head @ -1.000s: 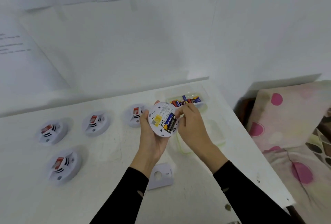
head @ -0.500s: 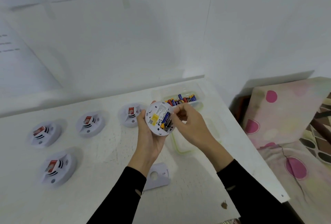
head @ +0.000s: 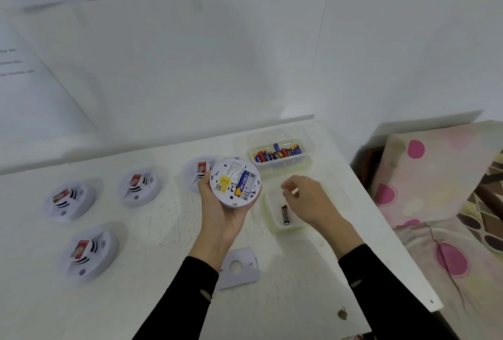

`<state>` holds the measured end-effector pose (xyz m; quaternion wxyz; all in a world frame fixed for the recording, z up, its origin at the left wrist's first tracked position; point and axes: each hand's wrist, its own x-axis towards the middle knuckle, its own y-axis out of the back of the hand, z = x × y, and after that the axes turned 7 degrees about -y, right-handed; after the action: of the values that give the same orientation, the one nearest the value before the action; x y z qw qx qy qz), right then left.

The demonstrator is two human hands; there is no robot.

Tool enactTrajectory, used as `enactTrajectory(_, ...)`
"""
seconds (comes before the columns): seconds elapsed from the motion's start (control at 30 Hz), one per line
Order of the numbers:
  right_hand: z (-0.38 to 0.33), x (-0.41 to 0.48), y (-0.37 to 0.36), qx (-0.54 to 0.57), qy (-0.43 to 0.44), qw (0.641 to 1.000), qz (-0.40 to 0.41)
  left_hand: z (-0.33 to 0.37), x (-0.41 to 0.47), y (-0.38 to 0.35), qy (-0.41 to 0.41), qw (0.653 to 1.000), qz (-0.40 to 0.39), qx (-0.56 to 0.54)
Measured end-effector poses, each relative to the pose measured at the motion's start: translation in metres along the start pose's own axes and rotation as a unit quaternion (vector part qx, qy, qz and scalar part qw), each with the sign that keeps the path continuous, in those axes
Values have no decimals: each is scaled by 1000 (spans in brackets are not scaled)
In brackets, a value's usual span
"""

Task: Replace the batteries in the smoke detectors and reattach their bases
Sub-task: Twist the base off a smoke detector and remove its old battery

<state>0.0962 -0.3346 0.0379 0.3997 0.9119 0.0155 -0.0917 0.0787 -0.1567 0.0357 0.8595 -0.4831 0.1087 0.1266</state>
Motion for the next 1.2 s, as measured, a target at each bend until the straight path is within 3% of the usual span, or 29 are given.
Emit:
enactTrajectory(0.07,-15,-9,-2,79,104,987,90,0,-1,0,-2,1000,-3,4)
enactTrajectory(0.13,-29,-19,-6,117,212,965,99,0,-2,-3,-5,1000,-8,19)
enactTrajectory(0.2,-35,-23,-13,112,262,955,84,0,-4,-6,-3,999,-13,37)
enactTrajectory(0.6,-43,-30,-17,156,225,961,33,0,-9,-11,-14,997,-28,76)
enactTrajectory(0.97,-42,-36,-20,122,227,962,86,-5,-12,-12,-17,993,-36,110)
enactTrajectory(1.2,-24,-33,-27,36,374,926,46,6,-11,-11,6,999,-5,47)
